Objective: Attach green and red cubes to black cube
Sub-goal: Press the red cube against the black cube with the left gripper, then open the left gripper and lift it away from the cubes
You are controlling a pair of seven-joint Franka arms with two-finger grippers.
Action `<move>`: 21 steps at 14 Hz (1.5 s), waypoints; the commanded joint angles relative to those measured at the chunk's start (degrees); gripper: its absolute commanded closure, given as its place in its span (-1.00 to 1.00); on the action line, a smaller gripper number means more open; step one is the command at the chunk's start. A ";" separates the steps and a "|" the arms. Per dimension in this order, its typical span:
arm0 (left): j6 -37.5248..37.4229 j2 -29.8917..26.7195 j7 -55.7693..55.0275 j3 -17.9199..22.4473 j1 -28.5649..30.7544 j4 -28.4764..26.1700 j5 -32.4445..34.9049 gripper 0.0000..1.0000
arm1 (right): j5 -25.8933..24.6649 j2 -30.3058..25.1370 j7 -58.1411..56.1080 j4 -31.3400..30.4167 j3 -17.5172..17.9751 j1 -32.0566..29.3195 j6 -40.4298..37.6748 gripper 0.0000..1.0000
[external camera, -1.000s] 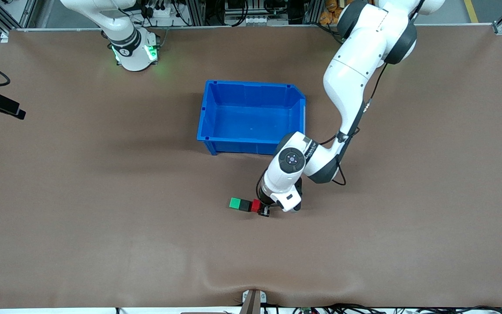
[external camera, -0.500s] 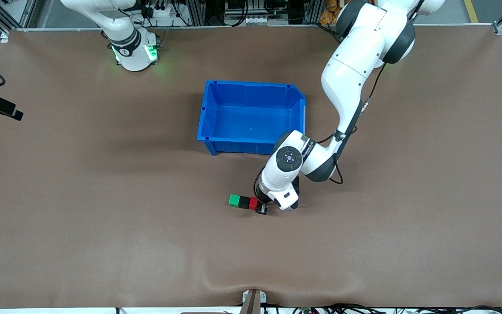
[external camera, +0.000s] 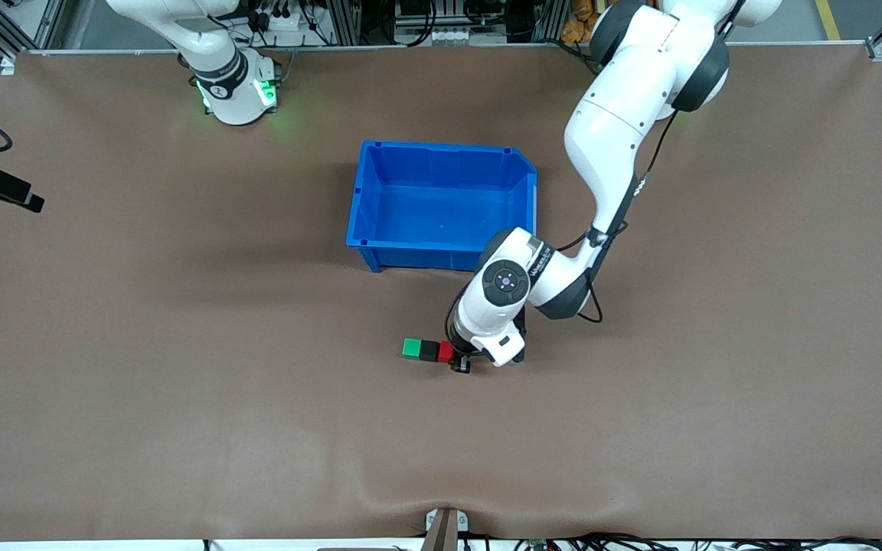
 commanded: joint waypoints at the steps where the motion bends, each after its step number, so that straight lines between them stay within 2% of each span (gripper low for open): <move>1: -7.35 0.56 -1.09 0.22 -0.83 -1.51 -2.42 0.52 | 0.59 0.05 0.68 0.09 0.40 -0.23 0.13 -1.00; 2: -7.44 0.56 -1.18 0.31 -0.83 -1.51 -2.59 0.35 | 0.51 -0.03 0.68 0.09 0.40 0.21 0.13 -1.00; 3: -7.45 0.47 -1.18 0.48 -0.92 -1.51 -2.42 0.07 | 0.51 -0.03 0.68 0.18 0.40 0.39 0.22 -1.00; 4: -7.45 0.56 -1.18 0.49 -0.75 -1.51 -2.59 -0.32 | 0.59 0.05 0.68 0.18 0.40 0.39 0.31 -1.00; 5: -7.45 0.56 -1.09 0.66 -0.83 -1.51 -2.16 -0.98 | 0.51 -0.03 0.68 0.35 0.40 0.39 0.57 -1.00; 8: -7.80 -0.93 -0.91 1.54 -0.75 -1.51 -1.63 -1.00 | 0.07 0.05 0.16 1.06 0.23 -0.49 0.84 -1.00; 11: -11.74 -4.96 0.92 3.56 -0.57 -1.51 0.65 -1.00 | 0.33 0.58 0.24 1.14 0.22 -0.14 1.10 -1.00; 15: -16.22 -11.21 9.70 3.39 3.03 -1.51 0.57 -1.00 | 0.68 0.93 0.15 1.23 0.75 -2.15 0.66 -1.00; 17: -19.29 -15.76 14.61 3.56 4.96 -1.68 0.92 -1.00 | 0.59 0.93 0.07 1.23 2.41 -2.68 0.66 -1.00; 21: -29.84 -25.00 30.25 3.30 9.87 -1.77 0.57 -1.00 | 0.59 0.93 0.50 1.23 2.60 -1.90 0.84 -1.00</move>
